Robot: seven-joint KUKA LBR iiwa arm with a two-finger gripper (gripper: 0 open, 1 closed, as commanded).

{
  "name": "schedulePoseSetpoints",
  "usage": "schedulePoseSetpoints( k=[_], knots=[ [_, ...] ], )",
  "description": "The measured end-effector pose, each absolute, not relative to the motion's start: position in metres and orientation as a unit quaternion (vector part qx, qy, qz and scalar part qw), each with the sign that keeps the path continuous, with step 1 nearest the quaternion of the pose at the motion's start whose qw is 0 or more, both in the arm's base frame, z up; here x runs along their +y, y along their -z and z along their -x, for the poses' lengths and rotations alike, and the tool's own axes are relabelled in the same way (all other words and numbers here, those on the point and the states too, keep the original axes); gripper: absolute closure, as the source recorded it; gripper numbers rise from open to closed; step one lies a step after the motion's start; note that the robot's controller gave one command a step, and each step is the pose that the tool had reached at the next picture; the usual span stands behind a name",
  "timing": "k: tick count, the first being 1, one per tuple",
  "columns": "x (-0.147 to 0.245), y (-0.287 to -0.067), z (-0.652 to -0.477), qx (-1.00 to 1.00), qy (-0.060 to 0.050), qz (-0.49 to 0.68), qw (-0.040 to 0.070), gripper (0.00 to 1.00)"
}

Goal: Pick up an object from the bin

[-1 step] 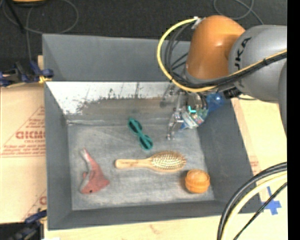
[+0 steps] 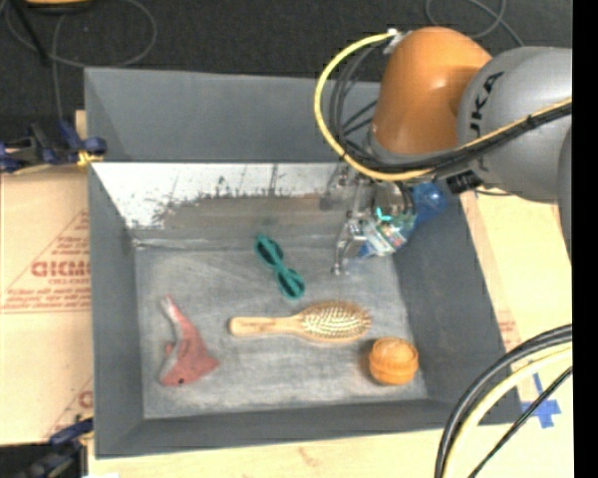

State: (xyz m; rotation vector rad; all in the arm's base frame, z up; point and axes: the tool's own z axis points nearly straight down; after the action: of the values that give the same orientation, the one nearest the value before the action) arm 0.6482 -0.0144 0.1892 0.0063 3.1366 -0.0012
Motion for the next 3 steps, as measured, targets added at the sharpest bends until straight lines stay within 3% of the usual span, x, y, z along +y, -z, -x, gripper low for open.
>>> schedulePoseSetpoints(
  k=[1, 2, 3],
  knots=[
    [-0.003, -0.155, -0.637, 1.000, 0.001, 0.028, 0.006, 0.00],
    [0.013, -0.075, -0.644, 0.975, 0.000, 0.223, 0.003, 1.00],
    [0.014, -0.073, -0.643, 0.975, 0.000, 0.223, 0.003, 0.00]
  ],
)
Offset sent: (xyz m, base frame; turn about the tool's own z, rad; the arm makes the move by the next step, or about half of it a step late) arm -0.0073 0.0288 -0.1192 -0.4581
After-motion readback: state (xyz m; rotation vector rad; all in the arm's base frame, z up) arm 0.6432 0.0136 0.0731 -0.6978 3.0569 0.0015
